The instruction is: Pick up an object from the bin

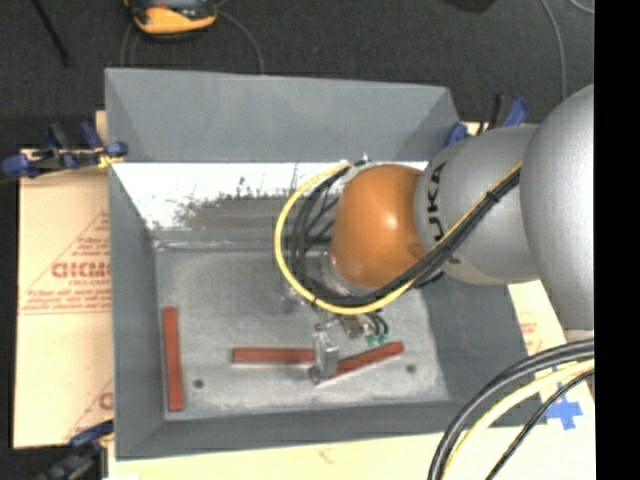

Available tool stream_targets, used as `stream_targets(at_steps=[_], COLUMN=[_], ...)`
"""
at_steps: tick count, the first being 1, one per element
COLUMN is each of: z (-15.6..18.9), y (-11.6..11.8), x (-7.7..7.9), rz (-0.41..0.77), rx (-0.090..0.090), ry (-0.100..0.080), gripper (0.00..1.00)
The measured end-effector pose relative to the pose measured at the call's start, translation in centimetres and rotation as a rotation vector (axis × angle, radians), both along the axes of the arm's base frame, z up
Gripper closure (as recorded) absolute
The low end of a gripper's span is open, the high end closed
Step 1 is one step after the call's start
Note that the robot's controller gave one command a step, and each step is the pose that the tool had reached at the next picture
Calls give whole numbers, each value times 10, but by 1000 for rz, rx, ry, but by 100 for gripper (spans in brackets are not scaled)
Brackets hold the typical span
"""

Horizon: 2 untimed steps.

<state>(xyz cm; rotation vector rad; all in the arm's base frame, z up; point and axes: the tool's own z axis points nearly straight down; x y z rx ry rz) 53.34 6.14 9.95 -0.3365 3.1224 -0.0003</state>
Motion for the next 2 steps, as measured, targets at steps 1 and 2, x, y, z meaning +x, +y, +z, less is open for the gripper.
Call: stream_targets(at_steps=[1, 2], z=[-29, -29], y=[7, 7], x=[-49, -49], rz=[-77, -77], rx=[1, 1], ry=[1, 0], gripper=[100, 100])
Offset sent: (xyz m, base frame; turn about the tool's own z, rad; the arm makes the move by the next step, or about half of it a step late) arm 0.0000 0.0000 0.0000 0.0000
